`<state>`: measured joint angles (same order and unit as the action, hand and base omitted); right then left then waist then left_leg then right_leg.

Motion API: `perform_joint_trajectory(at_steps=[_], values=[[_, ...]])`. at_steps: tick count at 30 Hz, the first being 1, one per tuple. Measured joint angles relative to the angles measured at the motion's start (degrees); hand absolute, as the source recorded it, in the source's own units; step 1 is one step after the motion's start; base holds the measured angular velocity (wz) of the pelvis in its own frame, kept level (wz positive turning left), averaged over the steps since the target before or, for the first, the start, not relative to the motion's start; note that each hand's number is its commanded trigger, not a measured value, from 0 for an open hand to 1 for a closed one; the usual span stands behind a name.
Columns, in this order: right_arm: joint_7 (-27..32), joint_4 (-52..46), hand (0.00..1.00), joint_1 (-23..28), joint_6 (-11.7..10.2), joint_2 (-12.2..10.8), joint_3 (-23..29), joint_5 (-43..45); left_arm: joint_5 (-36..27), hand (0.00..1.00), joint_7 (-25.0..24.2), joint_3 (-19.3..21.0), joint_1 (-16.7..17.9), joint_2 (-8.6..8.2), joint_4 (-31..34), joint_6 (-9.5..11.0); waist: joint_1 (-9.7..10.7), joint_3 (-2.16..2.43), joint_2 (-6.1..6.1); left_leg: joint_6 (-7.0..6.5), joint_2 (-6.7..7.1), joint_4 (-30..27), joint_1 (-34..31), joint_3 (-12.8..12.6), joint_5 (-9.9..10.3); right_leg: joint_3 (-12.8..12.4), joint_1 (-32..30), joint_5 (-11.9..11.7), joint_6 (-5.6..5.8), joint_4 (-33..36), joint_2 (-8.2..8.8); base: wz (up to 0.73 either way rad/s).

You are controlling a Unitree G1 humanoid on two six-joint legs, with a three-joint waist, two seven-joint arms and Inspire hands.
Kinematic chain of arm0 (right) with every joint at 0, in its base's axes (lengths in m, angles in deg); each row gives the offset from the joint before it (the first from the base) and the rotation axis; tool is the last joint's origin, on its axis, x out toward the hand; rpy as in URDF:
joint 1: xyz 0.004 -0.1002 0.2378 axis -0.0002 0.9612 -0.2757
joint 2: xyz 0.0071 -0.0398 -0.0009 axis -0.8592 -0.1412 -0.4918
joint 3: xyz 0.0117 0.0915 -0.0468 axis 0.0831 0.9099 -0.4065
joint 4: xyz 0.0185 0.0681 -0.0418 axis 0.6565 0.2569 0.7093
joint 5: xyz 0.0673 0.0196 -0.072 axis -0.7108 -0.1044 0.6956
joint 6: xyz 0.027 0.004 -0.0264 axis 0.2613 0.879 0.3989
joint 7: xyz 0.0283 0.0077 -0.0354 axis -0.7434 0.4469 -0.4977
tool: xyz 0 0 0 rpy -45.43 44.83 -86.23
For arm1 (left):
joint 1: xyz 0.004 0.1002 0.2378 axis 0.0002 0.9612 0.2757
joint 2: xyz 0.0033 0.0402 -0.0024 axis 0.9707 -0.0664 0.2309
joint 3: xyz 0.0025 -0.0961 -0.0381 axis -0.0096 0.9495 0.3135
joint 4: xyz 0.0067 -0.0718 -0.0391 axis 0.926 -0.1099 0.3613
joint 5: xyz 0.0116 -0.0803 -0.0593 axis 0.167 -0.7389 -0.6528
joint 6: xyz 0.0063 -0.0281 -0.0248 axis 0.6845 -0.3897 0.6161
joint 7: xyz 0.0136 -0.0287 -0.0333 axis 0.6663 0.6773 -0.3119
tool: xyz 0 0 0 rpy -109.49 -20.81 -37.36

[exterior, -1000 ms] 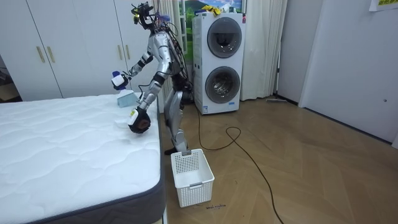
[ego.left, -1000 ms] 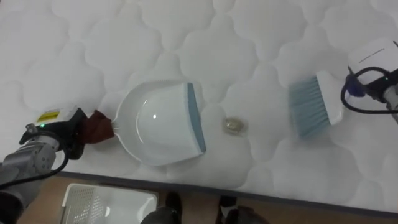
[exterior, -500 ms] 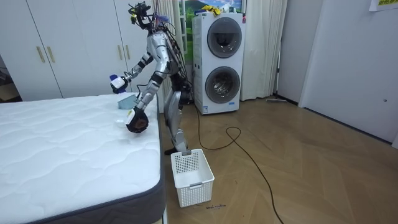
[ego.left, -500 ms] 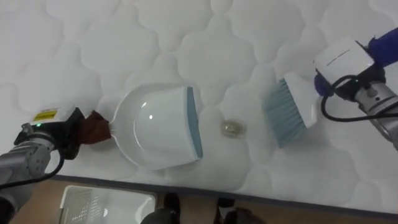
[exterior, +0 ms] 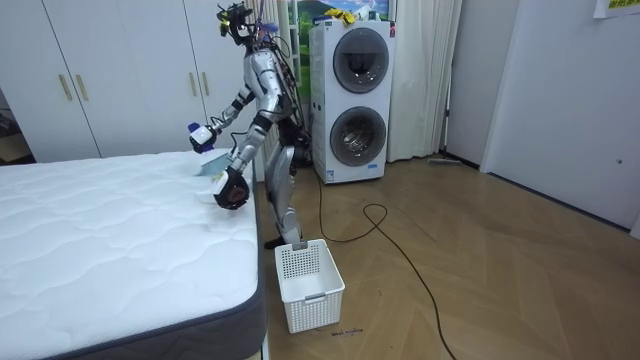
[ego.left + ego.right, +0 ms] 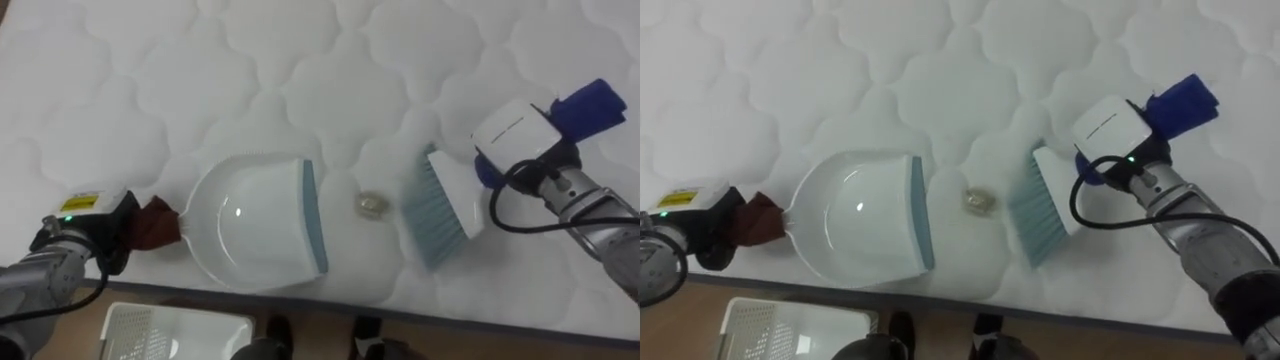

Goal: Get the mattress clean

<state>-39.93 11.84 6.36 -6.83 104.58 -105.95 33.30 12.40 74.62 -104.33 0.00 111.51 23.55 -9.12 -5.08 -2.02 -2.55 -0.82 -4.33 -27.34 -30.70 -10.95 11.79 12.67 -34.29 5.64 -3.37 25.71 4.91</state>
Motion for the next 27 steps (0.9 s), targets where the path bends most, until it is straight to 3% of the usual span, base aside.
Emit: perform_joint_trajectory(at_steps=[5,15,27], values=[[-0.01,0.19,1.00,1.16,0.08,-0.04,-2.79,-1.48,-0.08,1.00,0.40,-0.19,0.36,-0.35,-0.02,0.12,-0.10,-0.06,0.29,0.02,-0.07,-0.20,0.02,0.00,0.01,0.05,0.06,-0.04,-0.07,0.05,-0.02,0.00],[0.88,3.84,1.00,2.20,0.39,-0.51,-2.76,-1.56,-0.17,1.00,0.92,-0.43,0.71,-1.20,-0.11,0.64,-1.00,-0.10,2.42,0.16,-0.09,-0.06,-0.21,0.05,0.28,0.17,-0.28,-0.01,-0.10,-0.19,-0.06,-0.02],[8.67,4.73,1.00,3.61,0.54,-0.55,-2.72,-3.58,-1.66,1.00,1.66,-3.44,0.40,-1.34,-0.21,-0.41,-1.47,-0.17,2.69,0.25,-0.15,-0.35,-0.16,0.12,0.40,0.30,-0.17,0.03,-0.12,0.13,-0.06,0.00]])
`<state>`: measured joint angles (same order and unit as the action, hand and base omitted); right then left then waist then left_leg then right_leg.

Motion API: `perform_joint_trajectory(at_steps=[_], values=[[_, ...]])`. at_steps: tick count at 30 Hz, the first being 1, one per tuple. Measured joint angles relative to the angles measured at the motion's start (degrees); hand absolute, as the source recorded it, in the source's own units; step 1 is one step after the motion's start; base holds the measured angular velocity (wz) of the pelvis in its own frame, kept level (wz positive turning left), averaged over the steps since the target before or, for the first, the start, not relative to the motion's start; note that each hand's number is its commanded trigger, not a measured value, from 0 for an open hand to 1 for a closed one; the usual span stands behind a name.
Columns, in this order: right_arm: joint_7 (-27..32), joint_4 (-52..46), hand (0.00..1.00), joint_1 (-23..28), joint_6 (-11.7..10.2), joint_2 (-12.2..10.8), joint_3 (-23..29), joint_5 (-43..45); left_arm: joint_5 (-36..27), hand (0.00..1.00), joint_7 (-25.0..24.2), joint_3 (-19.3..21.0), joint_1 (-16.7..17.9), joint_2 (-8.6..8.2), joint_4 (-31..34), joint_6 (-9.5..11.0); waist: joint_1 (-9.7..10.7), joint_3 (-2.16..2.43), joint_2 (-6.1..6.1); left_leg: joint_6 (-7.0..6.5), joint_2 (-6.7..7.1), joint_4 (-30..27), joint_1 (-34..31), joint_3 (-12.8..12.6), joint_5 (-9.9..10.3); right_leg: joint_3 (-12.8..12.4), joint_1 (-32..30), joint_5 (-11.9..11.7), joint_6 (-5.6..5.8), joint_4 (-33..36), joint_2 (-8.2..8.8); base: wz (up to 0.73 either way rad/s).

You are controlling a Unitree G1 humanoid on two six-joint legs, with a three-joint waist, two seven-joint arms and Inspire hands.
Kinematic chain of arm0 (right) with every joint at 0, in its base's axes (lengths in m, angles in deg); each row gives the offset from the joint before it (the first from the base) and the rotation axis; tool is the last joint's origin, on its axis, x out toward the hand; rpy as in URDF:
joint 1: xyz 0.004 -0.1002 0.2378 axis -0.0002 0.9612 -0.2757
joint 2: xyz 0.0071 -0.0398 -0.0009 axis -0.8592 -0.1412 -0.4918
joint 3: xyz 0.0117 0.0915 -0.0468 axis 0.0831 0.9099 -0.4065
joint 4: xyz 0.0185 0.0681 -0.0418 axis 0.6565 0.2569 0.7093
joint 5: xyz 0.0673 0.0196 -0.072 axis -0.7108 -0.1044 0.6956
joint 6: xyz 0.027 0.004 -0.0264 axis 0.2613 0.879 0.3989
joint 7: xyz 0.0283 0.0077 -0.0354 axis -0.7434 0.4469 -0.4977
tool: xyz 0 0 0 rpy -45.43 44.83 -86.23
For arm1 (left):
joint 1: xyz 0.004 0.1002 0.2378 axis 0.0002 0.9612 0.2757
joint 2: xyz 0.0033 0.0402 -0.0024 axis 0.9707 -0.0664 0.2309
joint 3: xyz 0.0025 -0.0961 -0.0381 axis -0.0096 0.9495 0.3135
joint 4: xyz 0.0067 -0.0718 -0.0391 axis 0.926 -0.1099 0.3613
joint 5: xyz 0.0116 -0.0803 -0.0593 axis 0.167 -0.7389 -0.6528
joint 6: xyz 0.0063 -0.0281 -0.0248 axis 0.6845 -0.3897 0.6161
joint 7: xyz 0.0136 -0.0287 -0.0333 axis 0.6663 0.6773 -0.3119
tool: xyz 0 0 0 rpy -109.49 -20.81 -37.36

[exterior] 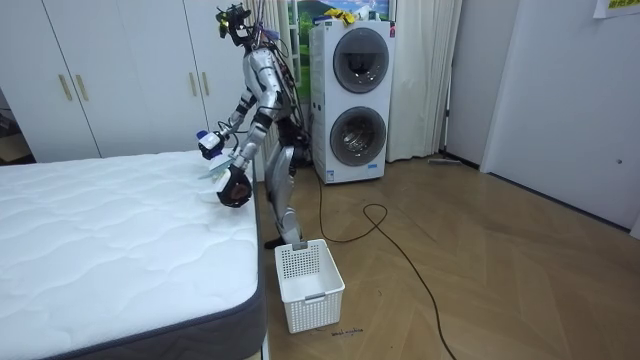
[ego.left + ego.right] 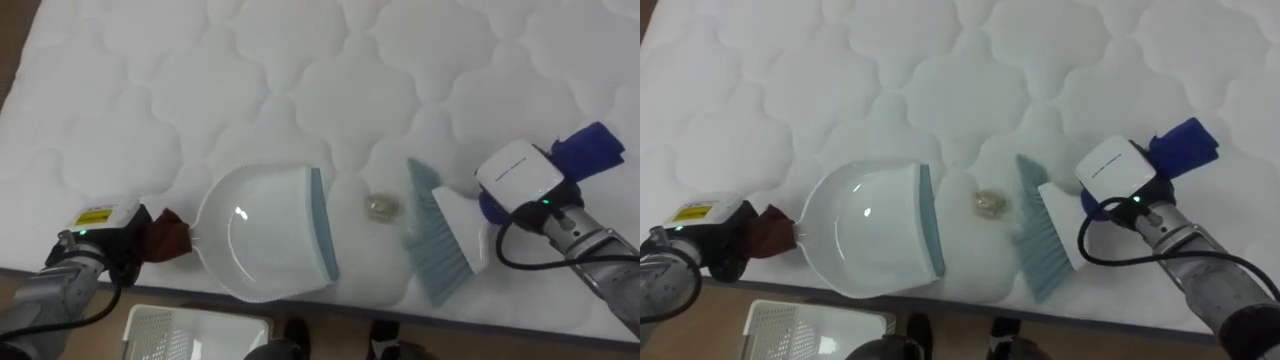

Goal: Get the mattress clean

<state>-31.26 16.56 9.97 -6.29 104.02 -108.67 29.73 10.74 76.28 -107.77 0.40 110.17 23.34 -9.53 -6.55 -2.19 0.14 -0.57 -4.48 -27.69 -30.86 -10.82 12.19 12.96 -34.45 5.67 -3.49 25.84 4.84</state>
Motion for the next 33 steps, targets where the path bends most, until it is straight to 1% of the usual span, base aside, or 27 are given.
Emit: perform_joint_trajectory(at_steps=[4,11,19,21,25,28,33], values=[[1.84,-0.03,1.00,0.00,-0.16,-0.53,0.00,-0.02,-0.01,1.00,0.00,-0.06,0.01,-0.10,0.00,-0.02,-0.04,0.00,0.00,0.00,0.00,-0.08,0.00,0.00,0.00,-0.01,-0.01,0.08,-0.05,0.17,0.07,0.00],[5.07,-1.33,1.00,0.00,-0.24,-2.92,0.00,0.44,-0.01,1.00,0.06,-0.08,0.08,-0.10,0.00,-0.40,-0.01,0.01,-0.01,0.00,0.11,0.09,-0.01,-0.02,-0.01,-0.30,-0.09,0.22,0.05,0.09,0.05,0.00],[5.30,-3.46,1.00,-0.02,-0.20,-4.93,0.00,0.26,-0.01,1.00,0.06,-1.04,0.09,-0.12,-0.03,-1.27,-0.01,0.03,-0.05,0.00,0.12,0.01,-0.05,0.12,0.00,-0.14,0.01,0.42,0.12,0.00,0.04,0.00],[5.22,-3.48,1.00,-0.01,-0.19,-5.85,-0.09,0.26,0.01,1.00,0.06,-1.08,0.26,-0.49,0.04,-1.80,-0.03,0.03,-0.04,0.00,0.11,-0.01,-0.01,0.13,0.00,0.15,0.15,0.42,0.12,-0.12,-0.04,0.00],[5.03,-3.70,1.00,-0.01,-0.20,-6.12,-0.99,0.22,0.05,1.00,0.06,-1.09,0.26,-1.25,0.04,-2.15,-0.54,0.04,0.04,0.05,0.11,-0.03,0.05,0.18,0.03,0.29,0.26,0.40,0.11,-0.17,-0.35,0.00],[4.86,-4.30,1.00,0.10,-0.36,-6.15,-1.26,0.19,0.04,1.00,0.07,-1.09,0.37,-1.81,0.04,-2.13,-0.97,-0.01,0.54,0.07,0.10,0.00,0.07,0.23,0.04,0.35,0.29,0.40,0.10,-0.17,-0.38,0.00],[4.32,-5.03,1.00,0.11,-1.01,-6.15,-2.27,-0.37,0.01,1.00,0.34,-1.14,0.50,-2.74,-0.09,-2.05,-1.22,0.07,2.08,0.07,0.17,0.30,0.08,0.24,0.04,0.34,0.19,0.43,0.08,-0.13,-0.31,0.00]])
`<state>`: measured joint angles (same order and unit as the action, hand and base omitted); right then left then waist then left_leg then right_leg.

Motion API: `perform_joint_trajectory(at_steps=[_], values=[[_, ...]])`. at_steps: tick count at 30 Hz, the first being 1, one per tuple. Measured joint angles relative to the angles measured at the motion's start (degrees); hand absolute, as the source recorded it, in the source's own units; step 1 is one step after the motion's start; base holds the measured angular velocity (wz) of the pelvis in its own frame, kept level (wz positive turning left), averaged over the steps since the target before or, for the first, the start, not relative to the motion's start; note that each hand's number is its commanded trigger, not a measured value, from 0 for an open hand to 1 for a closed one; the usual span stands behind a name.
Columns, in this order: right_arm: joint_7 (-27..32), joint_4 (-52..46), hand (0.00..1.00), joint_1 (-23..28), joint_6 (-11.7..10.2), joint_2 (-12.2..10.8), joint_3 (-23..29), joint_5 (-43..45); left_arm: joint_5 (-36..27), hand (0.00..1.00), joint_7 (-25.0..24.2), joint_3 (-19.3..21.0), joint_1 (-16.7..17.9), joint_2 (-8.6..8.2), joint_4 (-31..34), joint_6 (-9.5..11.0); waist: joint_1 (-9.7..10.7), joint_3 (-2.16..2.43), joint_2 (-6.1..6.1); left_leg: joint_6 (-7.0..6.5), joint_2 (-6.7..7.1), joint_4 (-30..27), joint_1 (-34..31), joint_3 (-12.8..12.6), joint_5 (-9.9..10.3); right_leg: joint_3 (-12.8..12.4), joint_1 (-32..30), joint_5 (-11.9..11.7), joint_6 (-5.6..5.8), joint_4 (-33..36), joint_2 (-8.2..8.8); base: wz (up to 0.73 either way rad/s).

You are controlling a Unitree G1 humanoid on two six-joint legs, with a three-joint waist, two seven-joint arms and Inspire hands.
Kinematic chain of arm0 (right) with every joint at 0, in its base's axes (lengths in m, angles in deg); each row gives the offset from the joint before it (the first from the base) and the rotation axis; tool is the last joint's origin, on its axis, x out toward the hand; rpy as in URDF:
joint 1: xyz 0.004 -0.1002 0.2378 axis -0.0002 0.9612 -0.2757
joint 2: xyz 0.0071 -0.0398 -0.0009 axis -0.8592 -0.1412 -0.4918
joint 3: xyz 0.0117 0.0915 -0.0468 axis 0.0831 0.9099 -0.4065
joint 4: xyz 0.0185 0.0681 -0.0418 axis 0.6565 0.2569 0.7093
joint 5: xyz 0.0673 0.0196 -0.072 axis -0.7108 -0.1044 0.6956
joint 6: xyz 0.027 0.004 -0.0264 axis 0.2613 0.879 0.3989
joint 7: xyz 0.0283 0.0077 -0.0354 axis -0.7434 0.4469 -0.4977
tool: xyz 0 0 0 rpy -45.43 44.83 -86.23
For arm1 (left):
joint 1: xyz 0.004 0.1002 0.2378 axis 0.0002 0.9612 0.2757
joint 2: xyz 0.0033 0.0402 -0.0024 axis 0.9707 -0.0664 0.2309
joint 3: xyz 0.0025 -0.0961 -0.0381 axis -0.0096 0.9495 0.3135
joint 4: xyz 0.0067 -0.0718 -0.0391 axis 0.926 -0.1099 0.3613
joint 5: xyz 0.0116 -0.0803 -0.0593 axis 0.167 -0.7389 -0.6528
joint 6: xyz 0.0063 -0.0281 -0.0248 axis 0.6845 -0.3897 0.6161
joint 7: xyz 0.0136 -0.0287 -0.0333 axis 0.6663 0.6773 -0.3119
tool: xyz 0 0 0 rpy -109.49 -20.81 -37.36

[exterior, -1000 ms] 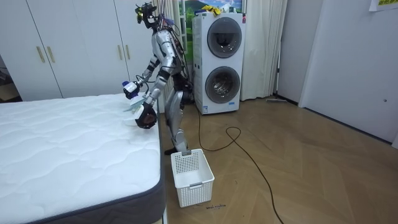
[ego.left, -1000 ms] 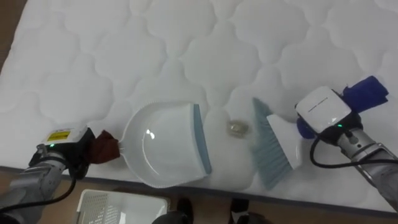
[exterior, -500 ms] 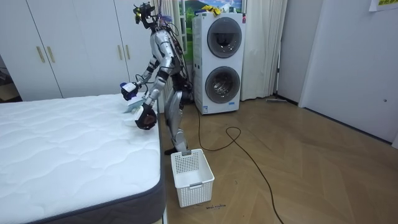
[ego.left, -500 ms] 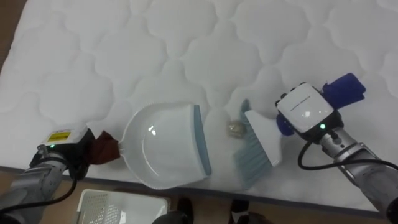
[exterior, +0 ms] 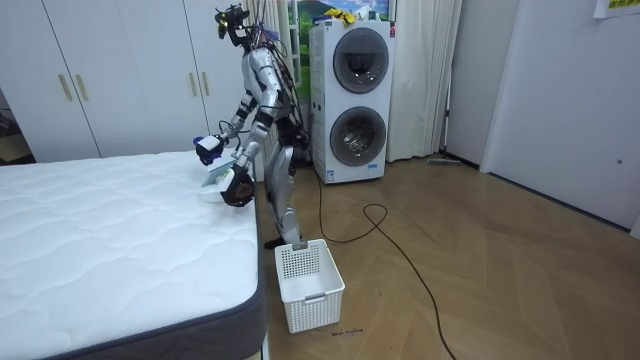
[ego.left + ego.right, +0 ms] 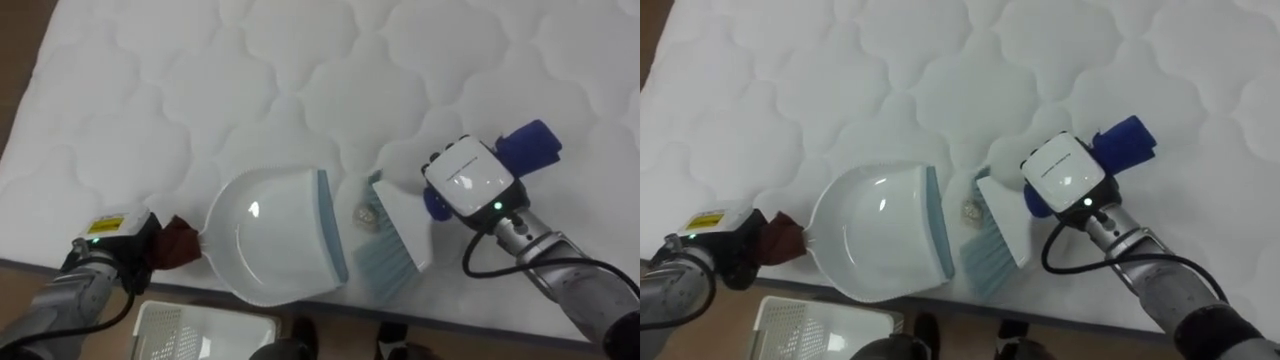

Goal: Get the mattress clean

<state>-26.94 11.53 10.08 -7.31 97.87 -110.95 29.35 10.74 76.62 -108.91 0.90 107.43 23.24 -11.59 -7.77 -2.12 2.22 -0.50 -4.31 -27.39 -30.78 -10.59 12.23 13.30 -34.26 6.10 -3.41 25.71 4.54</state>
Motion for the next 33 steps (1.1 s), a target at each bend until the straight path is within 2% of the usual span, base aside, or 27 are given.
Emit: perform_joint_trajectory(at_steps=[8,17,25,33], values=[[-1.29,-2.78,1.00,0.01,-0.65,-0.08,-1.34,-3.69,0.04,1.00,1.10,-0.05,0.29,-0.24,-0.28,0.02,0.01,0.02,0.10,0.01,0.01,0.43,0.03,-0.17,-0.01,0.09,-0.08,0.07,-0.01,-0.10,0.33,0.00],[-2.98,-3.43,1.00,0.00,-2.22,-3.16,-3.42,-11.14,0.03,1.00,1.78,-0.05,0.35,-0.24,-0.26,0.09,-0.19,-0.03,-0.25,0.00,0.00,0.11,-0.08,-0.21,0.00,-0.48,-0.23,0.10,0.03,0.01,0.36,0.00],[-3.41,-3.44,1.00,-0.01,-4.20,-3.99,-4.56,-11.37,0.02,1.00,2.24,-0.48,0.33,-0.25,-0.15,0.22,-0.31,-0.03,-0.29,0.00,-0.04,-0.36,-0.53,0.01,0.01,-0.18,-0.28,0.10,0.03,0.08,0.40,0.01],[-3.52,-3.43,1.00,-0.01,-4.66,-4.19,-4.52,-11.42,0.00,1.00,3.43,-0.87,0.34,-0.29,-0.69,0.21,-0.13,-0.07,-0.65,-0.01,0.00,-0.39,-0.71,-0.03,0.01,-0.22,-0.47,0.11,0.05,0.24,0.52,0.00]])
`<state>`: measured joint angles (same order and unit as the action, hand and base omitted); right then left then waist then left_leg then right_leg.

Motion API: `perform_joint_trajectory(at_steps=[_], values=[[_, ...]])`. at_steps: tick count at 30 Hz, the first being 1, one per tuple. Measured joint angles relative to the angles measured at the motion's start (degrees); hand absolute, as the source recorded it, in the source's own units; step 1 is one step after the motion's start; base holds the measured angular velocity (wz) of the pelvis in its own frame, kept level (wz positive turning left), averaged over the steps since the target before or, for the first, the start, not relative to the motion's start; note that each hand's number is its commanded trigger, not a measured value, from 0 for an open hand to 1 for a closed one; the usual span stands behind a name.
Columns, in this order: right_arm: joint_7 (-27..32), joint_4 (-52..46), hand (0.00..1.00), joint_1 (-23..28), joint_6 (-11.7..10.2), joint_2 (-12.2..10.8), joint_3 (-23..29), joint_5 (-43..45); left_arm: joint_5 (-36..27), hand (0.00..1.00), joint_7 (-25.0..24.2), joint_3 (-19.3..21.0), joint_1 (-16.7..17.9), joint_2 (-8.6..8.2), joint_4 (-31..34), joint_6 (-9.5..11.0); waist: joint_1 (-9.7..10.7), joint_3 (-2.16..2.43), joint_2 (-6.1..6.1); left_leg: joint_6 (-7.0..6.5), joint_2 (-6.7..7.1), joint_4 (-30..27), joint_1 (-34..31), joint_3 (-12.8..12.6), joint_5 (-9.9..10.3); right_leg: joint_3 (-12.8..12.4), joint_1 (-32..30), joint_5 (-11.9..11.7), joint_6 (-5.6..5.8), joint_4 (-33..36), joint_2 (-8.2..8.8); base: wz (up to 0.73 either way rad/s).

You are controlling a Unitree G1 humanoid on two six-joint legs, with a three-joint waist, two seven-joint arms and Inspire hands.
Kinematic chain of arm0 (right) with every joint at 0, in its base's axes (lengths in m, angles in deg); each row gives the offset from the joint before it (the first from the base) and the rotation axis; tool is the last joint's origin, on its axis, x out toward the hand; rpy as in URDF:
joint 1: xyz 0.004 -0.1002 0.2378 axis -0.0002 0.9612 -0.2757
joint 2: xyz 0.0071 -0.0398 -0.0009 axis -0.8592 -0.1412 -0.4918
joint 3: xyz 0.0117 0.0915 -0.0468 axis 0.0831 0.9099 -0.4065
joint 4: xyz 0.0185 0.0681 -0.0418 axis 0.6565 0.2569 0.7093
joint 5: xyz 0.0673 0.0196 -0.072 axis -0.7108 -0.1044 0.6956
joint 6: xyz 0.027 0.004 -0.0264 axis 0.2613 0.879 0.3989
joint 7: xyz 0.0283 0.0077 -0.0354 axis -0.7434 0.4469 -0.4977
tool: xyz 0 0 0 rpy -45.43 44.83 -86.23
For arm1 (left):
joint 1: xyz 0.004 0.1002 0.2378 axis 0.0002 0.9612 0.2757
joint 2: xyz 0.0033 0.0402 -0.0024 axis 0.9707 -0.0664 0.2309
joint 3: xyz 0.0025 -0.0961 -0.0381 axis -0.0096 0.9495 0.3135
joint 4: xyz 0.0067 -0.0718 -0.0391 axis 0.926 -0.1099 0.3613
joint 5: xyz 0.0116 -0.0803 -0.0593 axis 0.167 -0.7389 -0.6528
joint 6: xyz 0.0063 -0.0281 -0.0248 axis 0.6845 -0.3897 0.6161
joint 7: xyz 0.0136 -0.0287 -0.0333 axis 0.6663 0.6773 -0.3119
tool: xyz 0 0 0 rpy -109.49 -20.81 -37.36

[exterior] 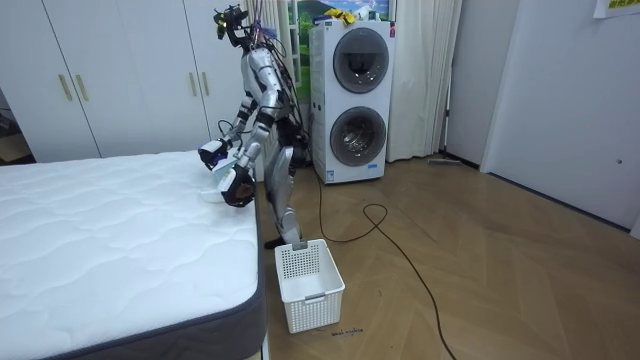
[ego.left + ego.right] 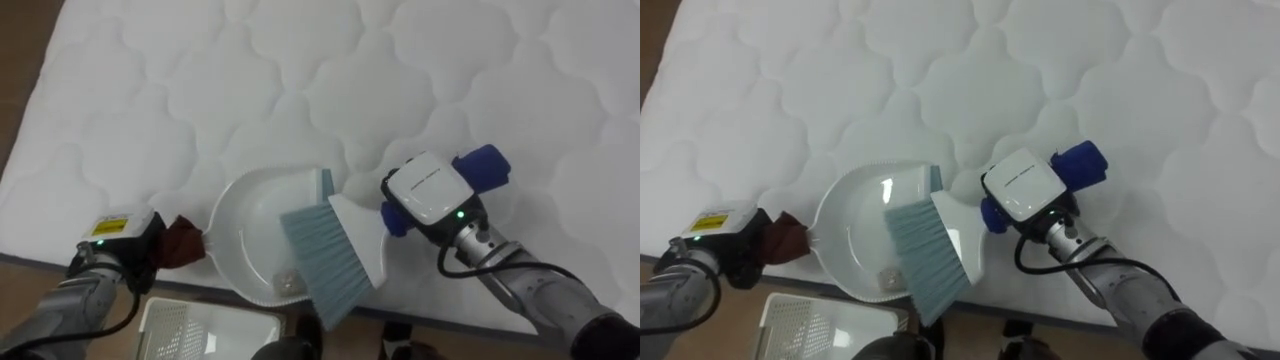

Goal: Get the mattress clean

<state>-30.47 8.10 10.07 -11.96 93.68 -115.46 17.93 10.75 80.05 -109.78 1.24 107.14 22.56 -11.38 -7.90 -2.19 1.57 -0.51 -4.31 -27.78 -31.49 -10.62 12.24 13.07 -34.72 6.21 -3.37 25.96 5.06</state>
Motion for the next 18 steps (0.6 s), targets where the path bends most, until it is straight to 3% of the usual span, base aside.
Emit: perform_joint_trajectory(at_steps=[8,18], values=[[0.43,0.04,1.00,0.01,-0.31,-0.01,0.04,-0.80,-0.11,1.00,0.94,-0.15,0.00,-0.16,-0.79,-0.05,0.34,-0.03,-0.84,-0.16,-0.06,-1.13,-0.56,0.02,0.09,-0.02,-0.33,0.06,0.08,0.49,0.13,0.00],[2.93,0.62,1.00,1.74,-2.97,-0.34,2.83,-2.34,-1.11,1.00,0.81,0.32,-0.10,-0.18,-1.35,1.03,1.05,-0.02,-0.84,-0.22,-0.07,-0.93,-0.55,-0.01,0.13,0.45,-0.35,0.07,0.07,0.77,0.43,0.02]])
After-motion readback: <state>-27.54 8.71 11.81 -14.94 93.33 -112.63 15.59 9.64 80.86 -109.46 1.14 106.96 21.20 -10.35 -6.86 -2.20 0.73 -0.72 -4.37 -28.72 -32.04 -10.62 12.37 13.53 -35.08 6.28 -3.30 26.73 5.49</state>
